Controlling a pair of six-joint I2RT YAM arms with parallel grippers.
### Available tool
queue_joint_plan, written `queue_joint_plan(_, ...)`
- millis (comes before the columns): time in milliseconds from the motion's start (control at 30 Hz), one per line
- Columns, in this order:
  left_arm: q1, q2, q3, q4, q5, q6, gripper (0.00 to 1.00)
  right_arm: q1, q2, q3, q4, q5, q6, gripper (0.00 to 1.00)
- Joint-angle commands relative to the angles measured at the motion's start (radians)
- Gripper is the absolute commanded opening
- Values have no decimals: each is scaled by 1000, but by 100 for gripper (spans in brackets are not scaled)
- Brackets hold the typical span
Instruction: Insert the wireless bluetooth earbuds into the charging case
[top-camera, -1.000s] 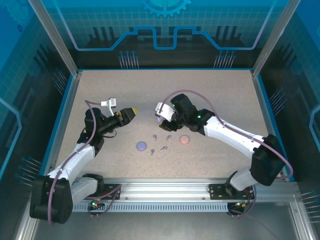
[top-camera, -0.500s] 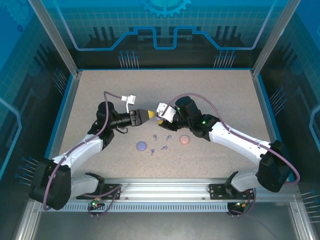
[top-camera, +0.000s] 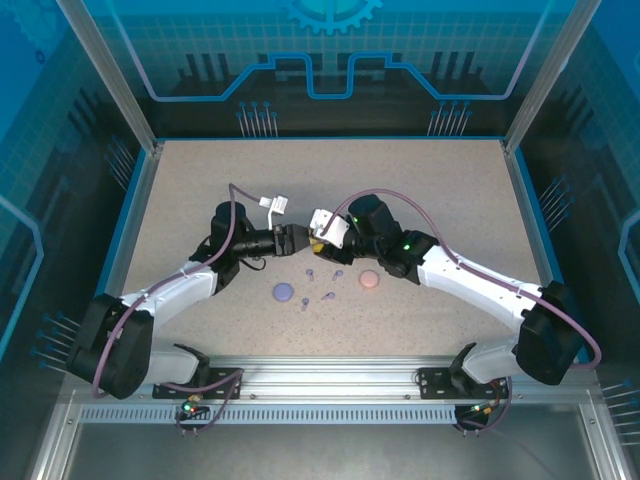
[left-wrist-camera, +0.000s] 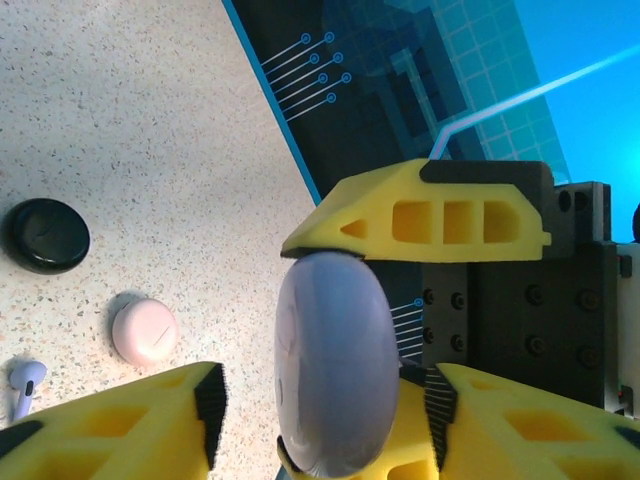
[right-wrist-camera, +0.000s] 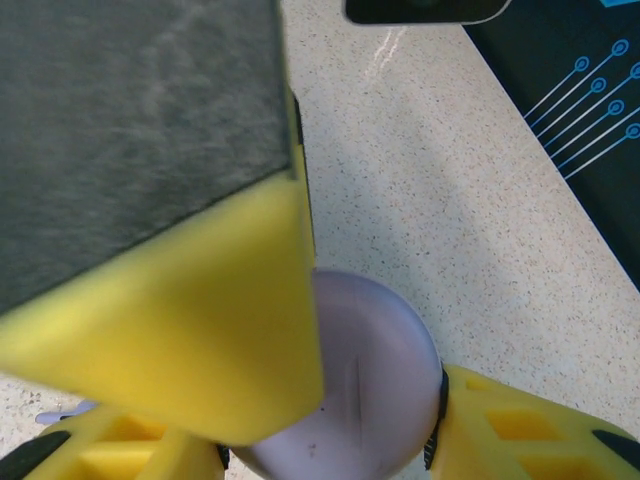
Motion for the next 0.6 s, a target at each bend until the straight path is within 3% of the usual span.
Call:
queue_joint_plan(0,-9,8,38,19,15,22,50,12,-12,23,-19,-20,-21,48)
queue_joint_plan(167,-9,14,40,15,28,24,42,14,-1,39,-36,-16,-29,48)
queue_joint_plan(400,-11,17,54,-53,46,68,46,14,9,54,-36,-18,-36,48)
queue_joint_plan(567,-16,17,60,-82,52,91,42,15,15,63,-49,-13,-41,48)
